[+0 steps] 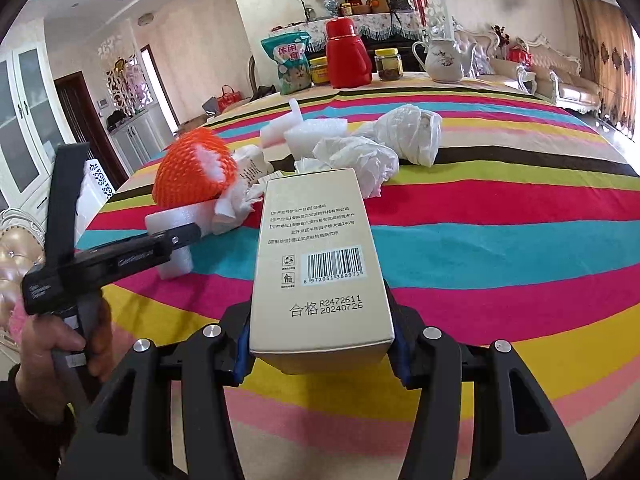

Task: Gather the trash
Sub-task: 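Grasp the beige cardboard box with the right tool while the left tool grasps a white foam block, then carry the box and foam block to the wastebasket and release them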

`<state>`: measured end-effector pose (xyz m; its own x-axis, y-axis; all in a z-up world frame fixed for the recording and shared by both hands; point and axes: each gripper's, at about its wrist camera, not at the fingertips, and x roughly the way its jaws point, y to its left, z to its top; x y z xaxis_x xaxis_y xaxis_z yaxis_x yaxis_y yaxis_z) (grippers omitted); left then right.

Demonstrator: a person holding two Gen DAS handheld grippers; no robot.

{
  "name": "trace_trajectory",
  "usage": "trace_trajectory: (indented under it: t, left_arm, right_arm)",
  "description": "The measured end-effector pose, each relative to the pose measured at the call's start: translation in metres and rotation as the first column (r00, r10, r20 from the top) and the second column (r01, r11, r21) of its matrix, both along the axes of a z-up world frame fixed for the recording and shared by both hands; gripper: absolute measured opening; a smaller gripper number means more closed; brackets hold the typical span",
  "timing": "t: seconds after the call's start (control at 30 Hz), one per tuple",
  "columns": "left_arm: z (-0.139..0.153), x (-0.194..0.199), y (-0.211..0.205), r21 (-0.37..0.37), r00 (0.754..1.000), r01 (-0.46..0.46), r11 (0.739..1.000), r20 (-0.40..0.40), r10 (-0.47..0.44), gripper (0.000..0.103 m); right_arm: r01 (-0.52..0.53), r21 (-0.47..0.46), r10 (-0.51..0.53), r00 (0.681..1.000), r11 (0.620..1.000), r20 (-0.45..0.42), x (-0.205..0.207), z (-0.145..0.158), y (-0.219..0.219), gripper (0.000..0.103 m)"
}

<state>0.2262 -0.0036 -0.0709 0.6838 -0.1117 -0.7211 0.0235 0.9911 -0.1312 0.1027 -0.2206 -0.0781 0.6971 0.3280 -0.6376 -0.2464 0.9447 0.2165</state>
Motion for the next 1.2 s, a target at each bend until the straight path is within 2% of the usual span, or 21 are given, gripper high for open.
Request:
trace_trajectory:
  t: [0.2,0.47,0.77,0.97,1.2]
  left_arm:
    - [0.012,-0.045,0.017,-0.031,0.999,0.025,0.999,0.039,-0.024,0.052]
    - [0.032,-0.099,0.049,-0.005,0.988,-0.029,1.0,0.149,0.029,0.052]
    - [0.037,-0.134,0.088,-0.033,0.978,-0.077,0.996,0.191,0.082,0.052]
    - [0.039,-0.153,0.108,-0.053,0.97,-0.097,0.994,0.218,0.106,0.052]
    - [0.042,-0.175,0.132,-0.039,0.954,-0.136,0.99,0.266,0.141,0.052]
  right_arm:
    - [-0.025,0.002,0.025,0.999,1.0,0.026,-0.01,0.006,0.012,0.051]
    - [-0.088,-0.003,0.088,0.994,0.996,0.07,-0.027,0.018,0.044,0.051]
    - [-0.158,-0.02,0.159,0.983,0.987,0.088,-0.038,0.028,0.088,0.051]
    - [-0.205,-0.034,0.207,0.976,0.978,0.068,-0.038,0.027,0.121,0.051]
    - [-0.264,-0.048,0.267,0.96,0.963,0.083,-0.04,0.031,0.163,0.051]
